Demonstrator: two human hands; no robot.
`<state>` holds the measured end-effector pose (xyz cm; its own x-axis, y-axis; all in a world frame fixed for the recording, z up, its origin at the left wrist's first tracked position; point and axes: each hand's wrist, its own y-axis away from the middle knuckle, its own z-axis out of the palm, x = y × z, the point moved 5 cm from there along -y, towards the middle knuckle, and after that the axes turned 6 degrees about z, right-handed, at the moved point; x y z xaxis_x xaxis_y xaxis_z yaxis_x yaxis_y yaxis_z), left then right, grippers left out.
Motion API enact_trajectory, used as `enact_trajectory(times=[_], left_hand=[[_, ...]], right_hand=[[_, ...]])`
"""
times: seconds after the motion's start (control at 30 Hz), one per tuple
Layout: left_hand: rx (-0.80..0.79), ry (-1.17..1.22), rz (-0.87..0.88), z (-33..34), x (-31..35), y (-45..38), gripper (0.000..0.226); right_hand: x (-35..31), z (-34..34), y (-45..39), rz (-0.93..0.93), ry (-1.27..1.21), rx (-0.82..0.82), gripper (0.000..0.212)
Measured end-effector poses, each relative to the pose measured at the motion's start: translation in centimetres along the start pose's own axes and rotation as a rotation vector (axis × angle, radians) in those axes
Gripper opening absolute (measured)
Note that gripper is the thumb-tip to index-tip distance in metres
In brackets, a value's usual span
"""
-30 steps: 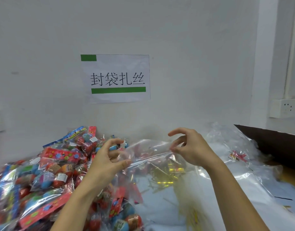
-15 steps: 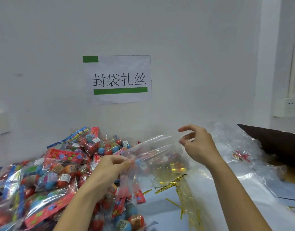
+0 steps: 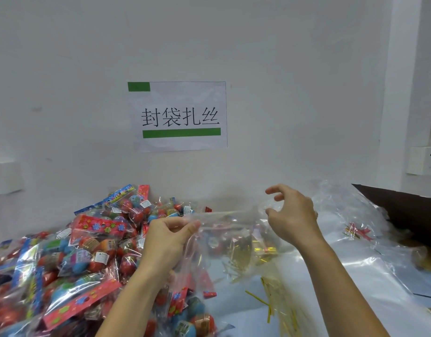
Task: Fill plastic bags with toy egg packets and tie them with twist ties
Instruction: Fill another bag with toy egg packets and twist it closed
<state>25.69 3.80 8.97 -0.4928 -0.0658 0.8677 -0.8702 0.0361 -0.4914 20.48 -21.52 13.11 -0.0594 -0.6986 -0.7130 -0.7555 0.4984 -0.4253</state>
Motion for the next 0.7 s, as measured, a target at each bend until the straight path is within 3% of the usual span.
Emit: enact_trajectory(times=[0.1,0.23,0.3,0.53,0.7], left_hand=[[0.046,0.038,0.026,0.3,0.5,0.1,0.009],[0.050,0.117,0.106,1.5,1.8,0.7,0.023],[0.037,0.147,0.136,2.2,2.4,0.9,0.023],[-0.005,0.265,0.116,3.5,2.6,1.2,0.022],[0.014,0.256,0.065,3.1,2.1,1.2,0.045]], right_hand=[[-1.8,0.1,0.7,-0.087,-0.122,-0.062,0.027],[-4.4,2.0,3.1,-0.167,-0.216,-0.530,0.010],[-5.5,3.1,4.5,-0.227,-0.230,-0.713,0.015],[-6.4,4.0,4.8,-0.258,-0.307,-0.645,0.011],[-6.2,4.0,4.4,-0.229,-0.344,-0.616,0.011]])
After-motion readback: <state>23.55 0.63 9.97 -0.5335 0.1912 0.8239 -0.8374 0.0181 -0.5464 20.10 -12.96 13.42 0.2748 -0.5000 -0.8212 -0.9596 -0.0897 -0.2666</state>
